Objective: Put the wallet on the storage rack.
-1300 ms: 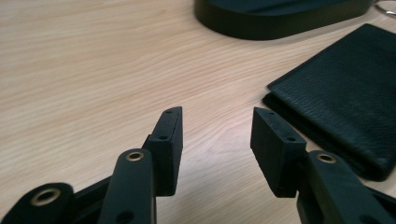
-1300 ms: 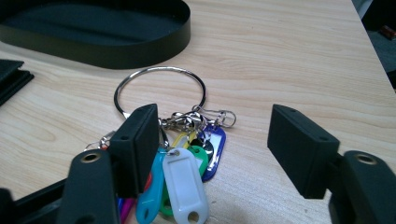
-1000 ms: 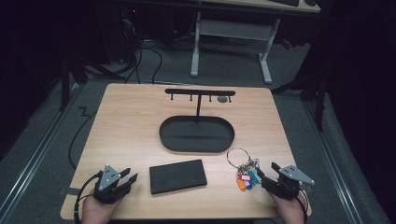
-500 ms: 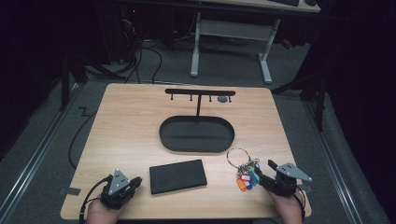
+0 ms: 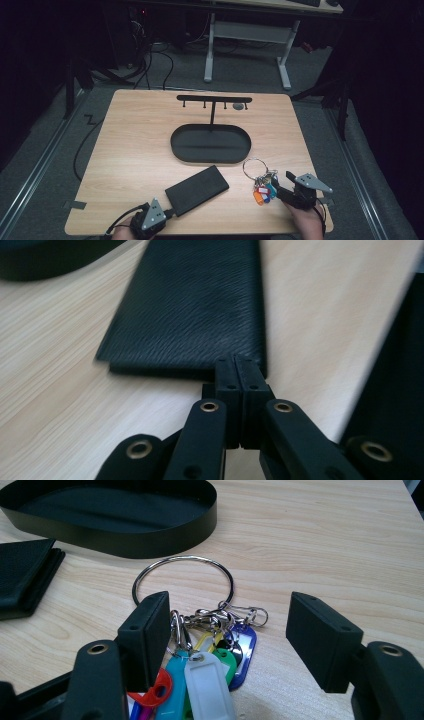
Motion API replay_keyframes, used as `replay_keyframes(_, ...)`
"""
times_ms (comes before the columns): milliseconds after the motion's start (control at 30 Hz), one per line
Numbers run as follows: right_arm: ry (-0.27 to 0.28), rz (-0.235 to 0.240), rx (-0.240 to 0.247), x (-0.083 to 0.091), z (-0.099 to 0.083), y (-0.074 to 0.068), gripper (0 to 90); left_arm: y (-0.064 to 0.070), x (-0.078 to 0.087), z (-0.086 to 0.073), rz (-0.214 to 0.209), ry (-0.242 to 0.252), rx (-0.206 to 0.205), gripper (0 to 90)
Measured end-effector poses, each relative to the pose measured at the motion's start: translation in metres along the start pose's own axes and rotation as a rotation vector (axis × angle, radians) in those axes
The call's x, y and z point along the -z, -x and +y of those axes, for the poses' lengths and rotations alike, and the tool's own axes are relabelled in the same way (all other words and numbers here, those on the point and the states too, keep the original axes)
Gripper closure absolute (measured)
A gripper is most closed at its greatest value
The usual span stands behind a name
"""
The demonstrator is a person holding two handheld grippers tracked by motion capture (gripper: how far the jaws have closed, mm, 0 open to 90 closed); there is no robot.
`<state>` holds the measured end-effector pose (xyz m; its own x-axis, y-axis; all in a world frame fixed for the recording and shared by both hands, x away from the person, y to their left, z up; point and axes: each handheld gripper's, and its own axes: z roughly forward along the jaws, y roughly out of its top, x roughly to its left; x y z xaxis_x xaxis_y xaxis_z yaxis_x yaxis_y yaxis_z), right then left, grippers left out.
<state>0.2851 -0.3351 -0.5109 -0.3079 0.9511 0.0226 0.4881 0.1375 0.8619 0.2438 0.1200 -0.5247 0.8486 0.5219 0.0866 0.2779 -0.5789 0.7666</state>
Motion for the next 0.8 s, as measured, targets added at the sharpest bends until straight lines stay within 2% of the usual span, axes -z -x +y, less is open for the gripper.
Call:
replay_keyframes(33,0.005,0.000,0.002,0.000,0.000,0.000,34.9,0.006,0.001,0.005,-0.005,0.014,-0.017,89.2)
replay_keyframes(200,0.007,-0.003,-0.002,0.003,-0.001,0.002,34.9,0.006,0.004,0.007,-0.001,0.032,-0.015,88.4)
replay_keyframes(433,0.007,-0.016,-0.018,0.008,-0.004,0.007,35.0,-0.007,0.011,0.008,0.041,0.089,0.022,84.2)
replay_keyframes(500,0.006,-0.020,-0.021,0.010,-0.006,0.009,35.0,-0.007,0.009,0.010,0.066,0.095,0.010,78.5)
replay_keyframes(600,0.003,-0.025,-0.031,0.012,-0.007,0.010,35.1,-0.006,0.006,0.011,0.069,0.087,0.002,66.6)
replay_keyframes(633,0.003,-0.026,-0.032,0.012,-0.007,0.010,35.2,-0.004,0.002,0.013,0.074,0.081,-0.017,62.7)
replay_keyframes(767,0.002,-0.027,-0.031,0.011,-0.007,0.010,35.2,0.000,0.000,0.016,0.073,0.081,-0.040,56.3)
replay_keyframes(800,0.000,-0.024,-0.025,0.009,-0.007,0.009,35.2,0.002,-0.002,0.018,0.076,0.084,-0.055,51.6)
